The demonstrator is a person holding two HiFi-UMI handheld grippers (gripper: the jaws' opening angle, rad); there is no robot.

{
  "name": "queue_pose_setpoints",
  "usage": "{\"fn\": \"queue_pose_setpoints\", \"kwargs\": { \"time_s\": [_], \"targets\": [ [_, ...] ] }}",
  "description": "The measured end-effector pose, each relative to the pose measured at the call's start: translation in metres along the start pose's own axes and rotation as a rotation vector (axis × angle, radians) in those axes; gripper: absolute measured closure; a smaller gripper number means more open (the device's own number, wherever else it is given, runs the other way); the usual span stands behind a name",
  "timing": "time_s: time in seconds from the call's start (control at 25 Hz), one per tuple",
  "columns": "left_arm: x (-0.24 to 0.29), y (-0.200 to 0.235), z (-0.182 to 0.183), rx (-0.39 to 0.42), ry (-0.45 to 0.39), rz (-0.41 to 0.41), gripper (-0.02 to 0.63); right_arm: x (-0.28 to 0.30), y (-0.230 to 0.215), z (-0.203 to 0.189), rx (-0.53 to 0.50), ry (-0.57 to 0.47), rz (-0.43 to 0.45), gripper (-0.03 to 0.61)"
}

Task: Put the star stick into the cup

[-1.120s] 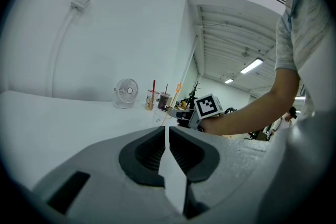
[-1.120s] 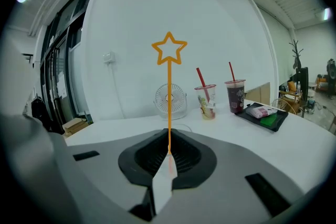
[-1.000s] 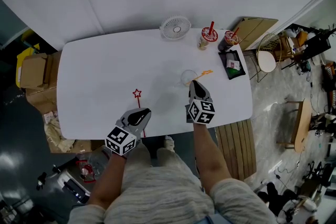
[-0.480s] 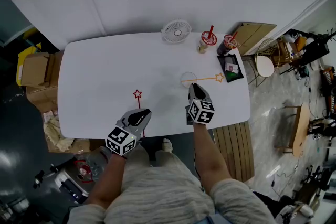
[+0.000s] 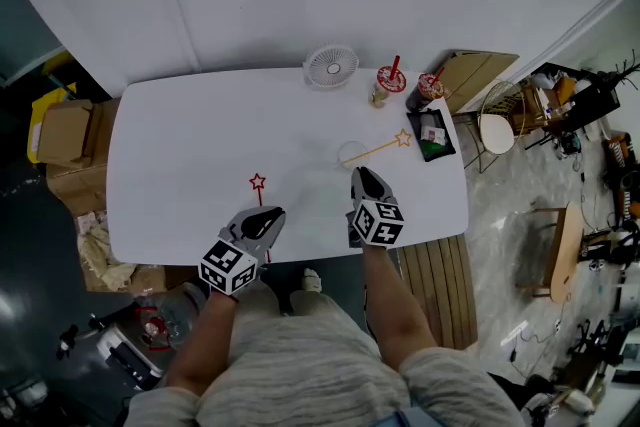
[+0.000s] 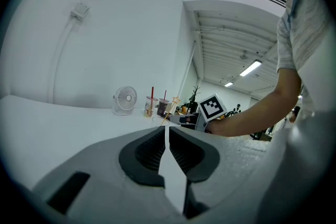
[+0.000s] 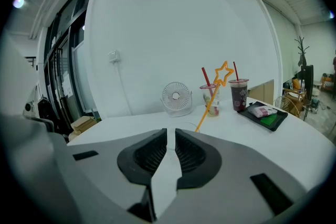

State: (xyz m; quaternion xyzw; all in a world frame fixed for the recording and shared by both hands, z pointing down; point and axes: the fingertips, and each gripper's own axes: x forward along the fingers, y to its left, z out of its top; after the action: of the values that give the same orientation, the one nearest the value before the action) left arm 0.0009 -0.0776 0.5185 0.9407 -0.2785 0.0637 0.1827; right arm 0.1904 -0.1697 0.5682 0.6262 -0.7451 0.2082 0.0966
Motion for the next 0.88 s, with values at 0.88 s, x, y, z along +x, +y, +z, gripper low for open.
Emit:
{"fn": "queue_pose_setpoints", "kwargs": {
  "time_s": [0.88],
  "targets": [
    [-0.034, 0.025, 0.002, 0.001, -0.017, 0.08, 0.597, -0.005, 0.142, -0.009, 0.041, 0.069, 0.297, 0.517]
  ]
}}
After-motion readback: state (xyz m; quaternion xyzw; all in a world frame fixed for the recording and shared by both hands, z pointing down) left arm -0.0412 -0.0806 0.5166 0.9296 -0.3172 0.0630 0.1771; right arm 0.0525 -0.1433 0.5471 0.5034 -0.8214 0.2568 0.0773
